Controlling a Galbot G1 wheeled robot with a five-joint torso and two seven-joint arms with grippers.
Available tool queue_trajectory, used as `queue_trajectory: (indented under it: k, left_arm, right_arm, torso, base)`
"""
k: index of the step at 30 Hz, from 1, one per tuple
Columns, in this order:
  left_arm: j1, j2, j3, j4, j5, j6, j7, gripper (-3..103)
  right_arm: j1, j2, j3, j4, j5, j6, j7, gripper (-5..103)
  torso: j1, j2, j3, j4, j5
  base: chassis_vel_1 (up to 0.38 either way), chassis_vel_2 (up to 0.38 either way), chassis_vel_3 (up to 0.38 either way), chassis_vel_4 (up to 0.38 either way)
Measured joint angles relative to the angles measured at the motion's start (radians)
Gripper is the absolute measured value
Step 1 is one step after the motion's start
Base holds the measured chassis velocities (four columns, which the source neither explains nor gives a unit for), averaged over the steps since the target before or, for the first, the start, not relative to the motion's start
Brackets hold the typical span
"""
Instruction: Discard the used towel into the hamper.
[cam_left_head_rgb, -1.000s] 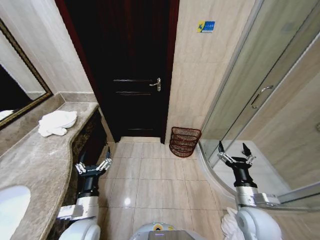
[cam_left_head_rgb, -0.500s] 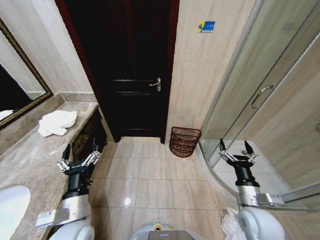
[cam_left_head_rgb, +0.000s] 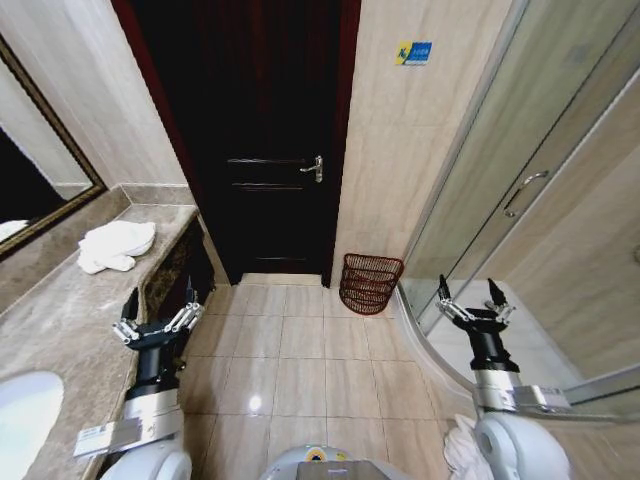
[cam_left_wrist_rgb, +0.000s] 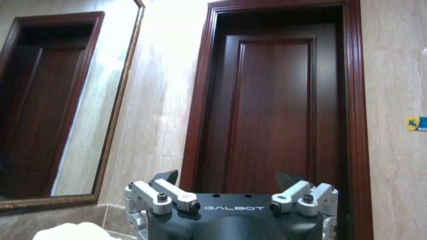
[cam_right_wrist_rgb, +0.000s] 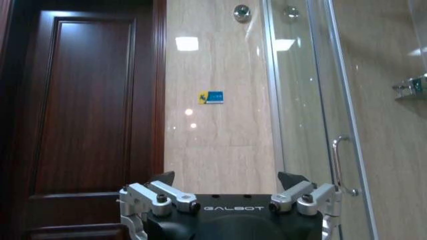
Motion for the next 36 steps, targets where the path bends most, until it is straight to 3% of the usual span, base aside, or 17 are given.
queue_trajectory:
  k: [13,36]
  left_arm:
    - [0.004,-0.013,0.014,-0.003,0.026,-0.021,0.025,98]
    - [0.000,-0.014,0.014,0.005,0.019,-0.024,0.038,98]
  right_arm:
    - [-0.023,0.011,0.000,0.015,-0.004,-0.004,-0.037,100]
    - [-0.020,0.010,-0.003,0.003,-0.002,0.001,-0.038,100]
  torso:
    - [0.000,0.000,0.000,-0.0001,0.0001]
    - [0.000,0.000,0.000,0.0000,0.0001]
  base:
    - [-0.009,0.008,0.013,-0.008]
    - [-0.119,0.122,0.125,-0.130]
